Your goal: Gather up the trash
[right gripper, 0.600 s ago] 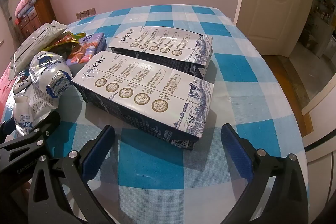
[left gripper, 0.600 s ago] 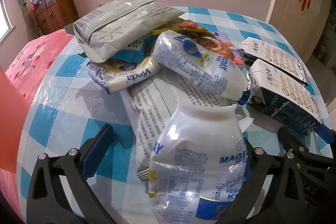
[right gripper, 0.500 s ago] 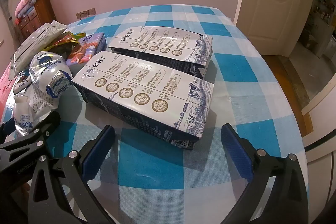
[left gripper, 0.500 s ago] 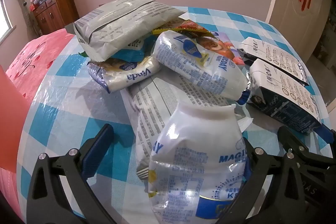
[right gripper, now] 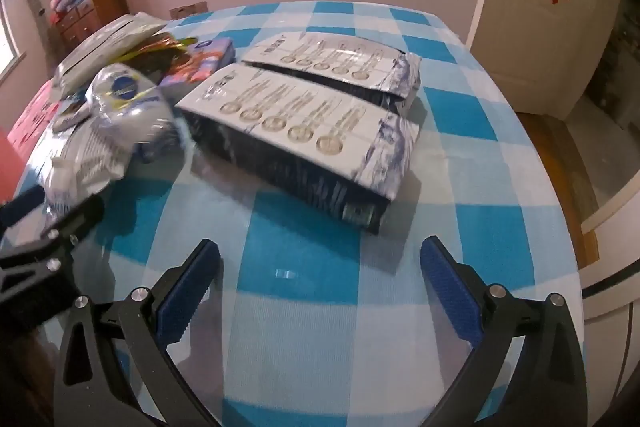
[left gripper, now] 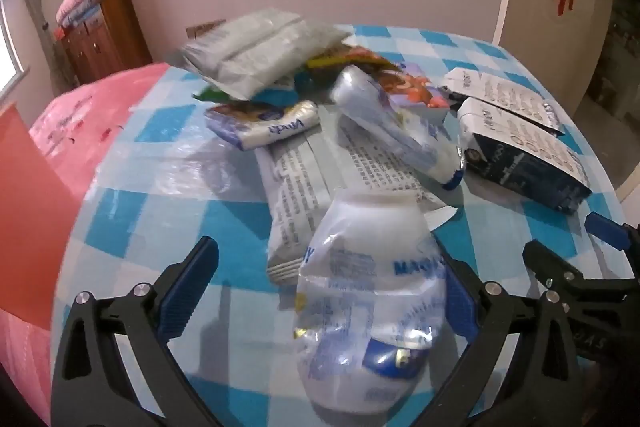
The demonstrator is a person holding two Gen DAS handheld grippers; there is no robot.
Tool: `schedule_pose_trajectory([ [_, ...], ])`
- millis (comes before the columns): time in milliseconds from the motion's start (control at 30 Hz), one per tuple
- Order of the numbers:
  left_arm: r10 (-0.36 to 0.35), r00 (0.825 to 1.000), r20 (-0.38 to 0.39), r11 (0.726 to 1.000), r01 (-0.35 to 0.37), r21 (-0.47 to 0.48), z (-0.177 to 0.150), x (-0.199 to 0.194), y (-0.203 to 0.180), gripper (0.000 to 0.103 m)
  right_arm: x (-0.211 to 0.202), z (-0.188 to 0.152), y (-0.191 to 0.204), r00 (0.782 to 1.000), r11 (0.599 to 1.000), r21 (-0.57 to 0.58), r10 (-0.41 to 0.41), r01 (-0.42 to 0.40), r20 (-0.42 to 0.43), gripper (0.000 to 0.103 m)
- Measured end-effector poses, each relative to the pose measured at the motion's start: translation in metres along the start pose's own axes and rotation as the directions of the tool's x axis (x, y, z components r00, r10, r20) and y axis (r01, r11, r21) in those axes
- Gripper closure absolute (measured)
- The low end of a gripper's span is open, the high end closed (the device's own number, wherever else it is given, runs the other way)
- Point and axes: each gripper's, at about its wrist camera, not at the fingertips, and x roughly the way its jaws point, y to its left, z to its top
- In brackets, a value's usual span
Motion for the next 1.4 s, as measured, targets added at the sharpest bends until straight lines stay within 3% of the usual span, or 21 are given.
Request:
schedule_pose_trajectory([
  [167, 0.009, 0.998, 0.069, 1.0, -0.01, 0.019, -0.007, -0.038, 0.012, 0.003, -0.014, -0.015, -0.001, 1.0, 1.0, 0.012, 0.002, -0.002, 0.012, 0.004],
  [467, -0.004, 0.995, 0.097, 1.0, 0.005, -0.01, -0.007, -0.063, 0.024, 0.003, -0.061, -0.034, 0.001, 0.995, 0.999, 0.041, 0.018, -0.022, 0.098, 0.004],
  [667, -0.009, 0.992, 0.126, 0.999, 0.013, -0.033, -0.008, -0.079, 0.033, 0.003, -0.091, -0.029, 0.005, 0.988, 0.997, 0.055, 0.05, -0.059, 0.149, 0.004],
  [1033, -0.011, 0.982, 0.189, 0.998, 0.023, -0.063, -0.013, -0.109, 0.046, 0.003, -0.146, -0.026, 0.01, 0.962, 0.998, 0.065, -0.003, -0.016, 0.274, 0.004],
  [1400, -0.012, 0.971, 0.24, 0.999, 0.024, -0.047, -0.017, -0.132, 0.049, 0.003, -0.172, -0.028, 0.017, 0.947, 0.998, 0.063, -0.008, -0.013, 0.322, 0.004],
])
